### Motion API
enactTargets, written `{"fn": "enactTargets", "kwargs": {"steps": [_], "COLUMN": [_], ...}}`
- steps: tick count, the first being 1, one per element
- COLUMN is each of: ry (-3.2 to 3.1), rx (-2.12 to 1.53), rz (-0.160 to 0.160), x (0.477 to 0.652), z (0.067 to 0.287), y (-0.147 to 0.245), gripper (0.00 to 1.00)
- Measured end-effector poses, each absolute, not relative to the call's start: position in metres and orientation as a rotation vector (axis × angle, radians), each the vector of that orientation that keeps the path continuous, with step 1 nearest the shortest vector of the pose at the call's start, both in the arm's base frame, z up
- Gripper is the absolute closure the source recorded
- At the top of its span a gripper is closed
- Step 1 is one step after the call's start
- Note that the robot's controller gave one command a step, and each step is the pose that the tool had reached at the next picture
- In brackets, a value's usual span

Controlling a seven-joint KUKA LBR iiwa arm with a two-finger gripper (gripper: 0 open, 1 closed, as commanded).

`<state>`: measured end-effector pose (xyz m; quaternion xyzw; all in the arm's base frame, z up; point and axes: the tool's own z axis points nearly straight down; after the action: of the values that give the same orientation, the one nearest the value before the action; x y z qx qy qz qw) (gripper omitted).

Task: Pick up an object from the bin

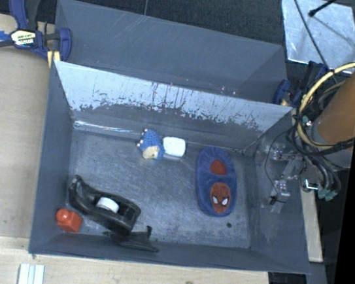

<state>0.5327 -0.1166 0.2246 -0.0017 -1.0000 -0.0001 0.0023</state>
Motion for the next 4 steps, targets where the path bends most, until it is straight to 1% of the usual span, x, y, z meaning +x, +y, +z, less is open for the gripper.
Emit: {"fn": "enactTargets", "kwargs": {"steps": [1, 2, 3, 4], "ry": [-3.137, -3.092, -3.142, -3.157], "rx": [-0.189, -0.575, -0.264, -0.264], "rz": [0.0, -0.003, 0.003, 0.004], "x": [0.569, 0.564, 0.543, 0.548], "z": [0.069, 0.072, 0.073, 0.076], "y": [-0.082, -0.092, -0.07, -0.071], "gripper": [0.0, 0.0, 0.0, 1.0]}}
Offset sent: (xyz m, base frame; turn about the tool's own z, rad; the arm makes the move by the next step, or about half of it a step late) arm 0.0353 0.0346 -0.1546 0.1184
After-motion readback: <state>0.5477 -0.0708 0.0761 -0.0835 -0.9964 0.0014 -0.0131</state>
